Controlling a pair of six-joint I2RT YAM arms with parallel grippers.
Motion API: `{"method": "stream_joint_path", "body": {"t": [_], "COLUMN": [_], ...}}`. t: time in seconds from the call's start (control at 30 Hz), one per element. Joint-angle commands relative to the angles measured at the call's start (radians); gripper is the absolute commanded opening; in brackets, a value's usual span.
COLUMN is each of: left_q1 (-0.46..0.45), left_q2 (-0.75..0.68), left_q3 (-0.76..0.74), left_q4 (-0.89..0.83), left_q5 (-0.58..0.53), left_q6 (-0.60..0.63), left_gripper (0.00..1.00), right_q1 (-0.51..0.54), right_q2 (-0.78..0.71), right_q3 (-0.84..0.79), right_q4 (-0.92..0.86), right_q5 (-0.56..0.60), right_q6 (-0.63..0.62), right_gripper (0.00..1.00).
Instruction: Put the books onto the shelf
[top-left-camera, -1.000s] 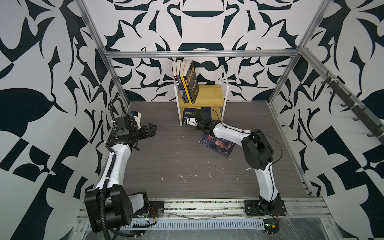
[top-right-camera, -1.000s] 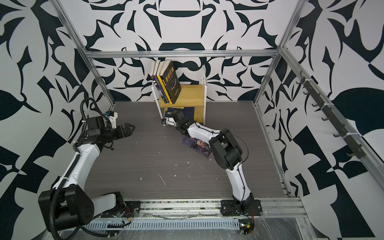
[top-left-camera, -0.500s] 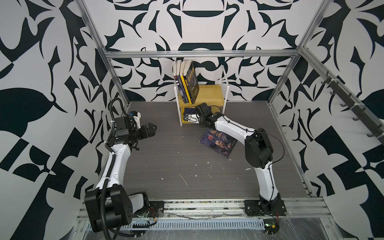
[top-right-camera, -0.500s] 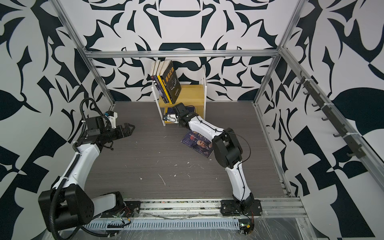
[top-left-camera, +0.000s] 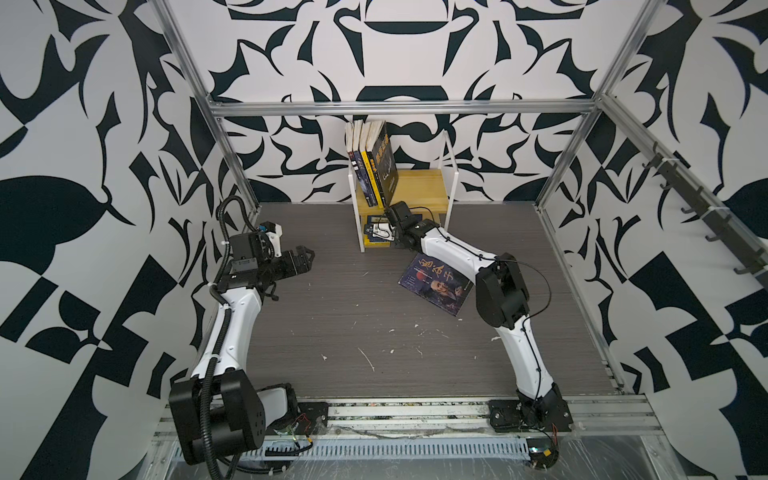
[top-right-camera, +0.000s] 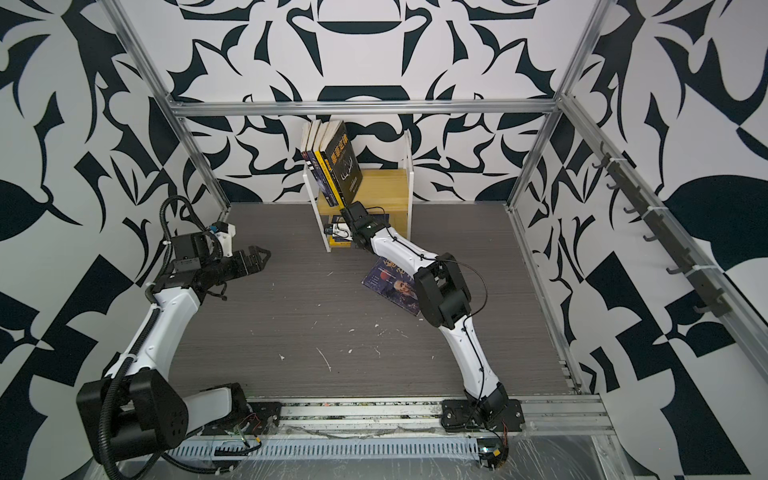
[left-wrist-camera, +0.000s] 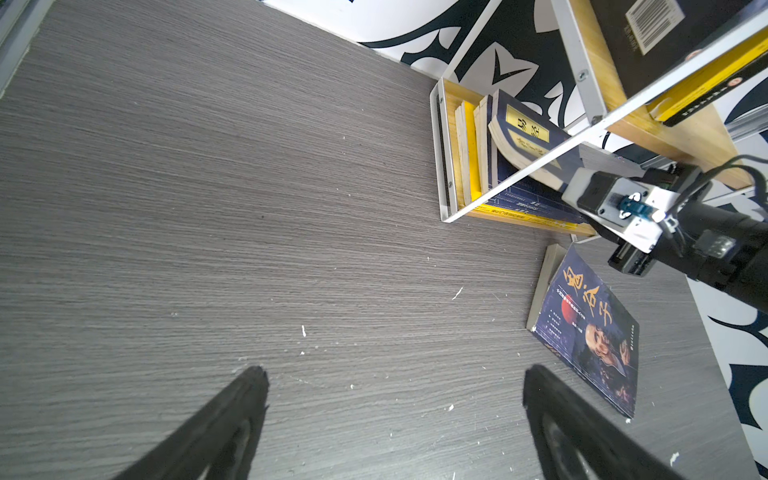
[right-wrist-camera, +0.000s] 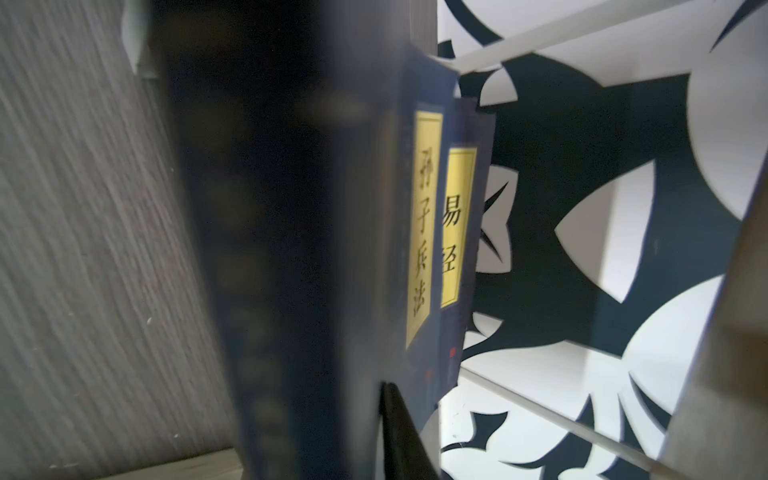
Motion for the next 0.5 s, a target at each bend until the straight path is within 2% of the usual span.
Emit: {"method": "stream_joint_path", "body": {"t": [0.0, 0.1, 0.17, 0.27, 0.3, 0.47], "left_q1": [0.006, 0.005, 0.007, 0.007, 0.007, 0.007], "left_q2": [-0.008, -0.011, -0.01, -0.011, -0.01, -0.012], "left_q3": [0.009, 0.008, 0.006, 0.007, 0.006, 0.009], "left_q4": [-0.004, -0.003, -0.003, -0.001, -0.002, -0.002], "left_q5": [0.016, 0.017, 0.017, 0.017, 0.018, 0.023], "left_q6": [-0.004, -0.004, -0.003, -0.007, -0.007, -0.013], "left_gripper": [0.99, 1.0, 0.99, 0.99, 0.99, 1.0], "right_q1": [0.005, 0.006, 0.008, 0.007, 0.007, 0.003], "right_q2": [-0.038, -0.048, -0.054, -0.053, -0.051, -0.021], "right_q3": [0.041, 0.053, 0.052, 0.052, 0.053, 0.103], "right_q4": [-0.124, -0.189, -0.21, -0.204, -0.196, -0.211], "right_q5": [-0.059, -0.098, -0.121, -0.122, -0.158, -0.143], "right_q6": [-0.035, -0.026, -0.016, 0.001, 0.005, 0.032], "right_gripper": [0.35, 0.44, 0.46, 0.46, 0.46, 0.44]}}
